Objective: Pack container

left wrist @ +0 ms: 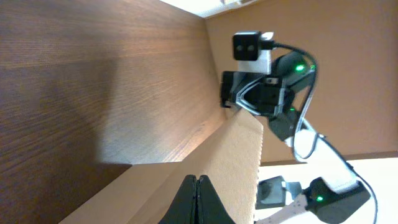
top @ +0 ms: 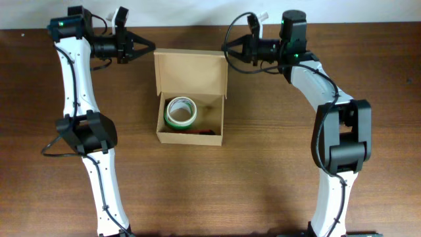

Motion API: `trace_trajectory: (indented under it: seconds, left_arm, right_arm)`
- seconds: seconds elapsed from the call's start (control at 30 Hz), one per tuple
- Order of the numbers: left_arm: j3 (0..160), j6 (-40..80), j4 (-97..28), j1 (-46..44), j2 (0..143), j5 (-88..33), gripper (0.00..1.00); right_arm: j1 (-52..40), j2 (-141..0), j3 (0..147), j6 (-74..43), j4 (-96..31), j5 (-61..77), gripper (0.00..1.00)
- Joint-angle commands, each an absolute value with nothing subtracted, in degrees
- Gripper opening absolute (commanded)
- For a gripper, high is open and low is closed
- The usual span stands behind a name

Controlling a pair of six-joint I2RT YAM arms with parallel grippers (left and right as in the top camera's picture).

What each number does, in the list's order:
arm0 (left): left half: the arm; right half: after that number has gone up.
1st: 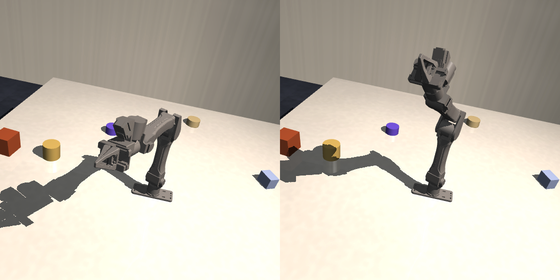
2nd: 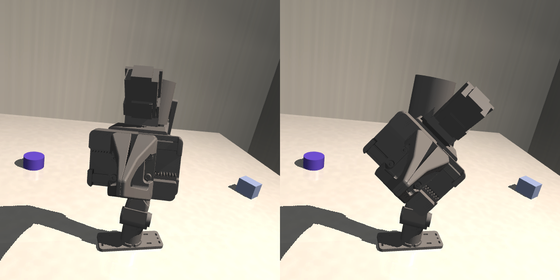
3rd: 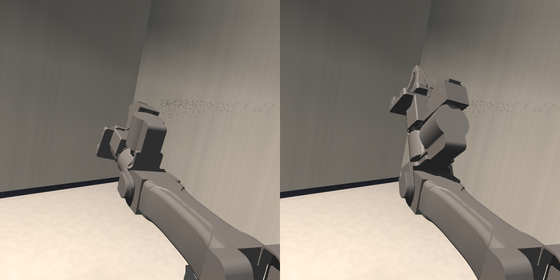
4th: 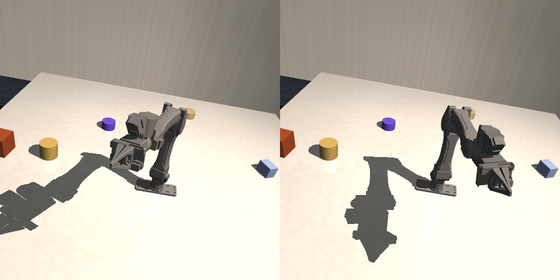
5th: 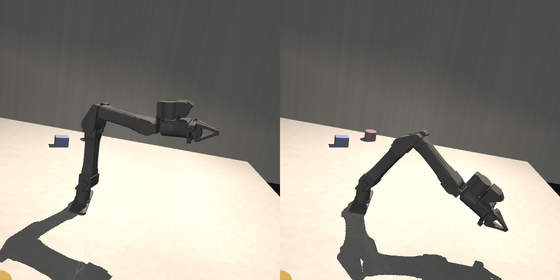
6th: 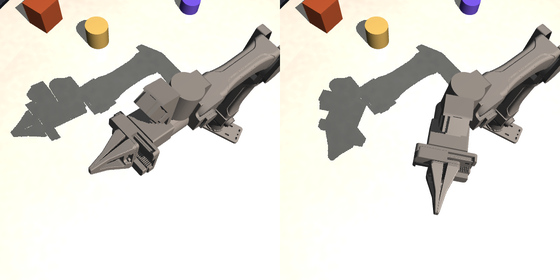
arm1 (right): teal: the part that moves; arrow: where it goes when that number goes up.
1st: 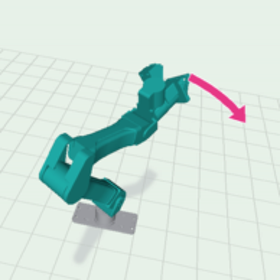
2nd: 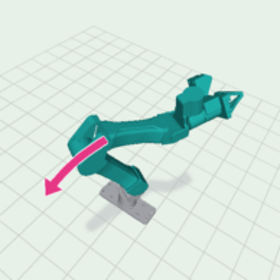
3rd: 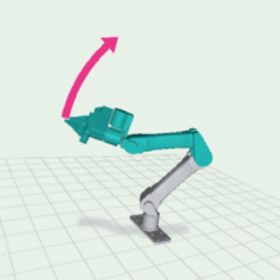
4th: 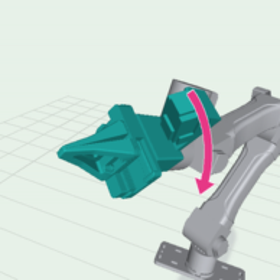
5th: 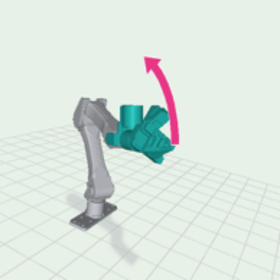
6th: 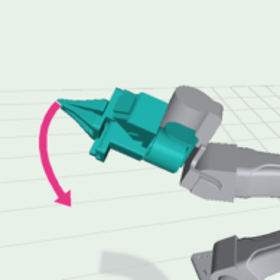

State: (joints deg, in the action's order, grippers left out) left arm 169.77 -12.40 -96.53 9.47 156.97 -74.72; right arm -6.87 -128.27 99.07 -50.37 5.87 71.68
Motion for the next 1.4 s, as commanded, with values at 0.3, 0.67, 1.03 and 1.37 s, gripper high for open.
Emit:
trace_trajectory:
  seconds: [0.3,0.67,1.03,1.37]
  left_arm:
    - [172.1,-6.9,-96.7,4.4,151.7,-63.1,0.02]
    - [172.1,-5.2,-96.7,2.9,147.9,-52.8,0.02]
    - [172.1,-3.2,-96.7,2.7,143.7,-49.2,0.01]
    - [172.1,-1.8,-96.7,2.7,138.5,-42.3,0.02]
  right_arm:
    - [-10.0,-125.1,102.0,-61.8,-4.8,67.5,0.04]
    - [-13.2,-118.4,105.2,-35.6,-37.5,47.2,0.04]
    - [-15.3,-112.0,106.3,-27.0,-48.8,38.7,0.04]
    - [-19.7,-110.2,106.3,-23.7,-57.0,32.2,0.04]
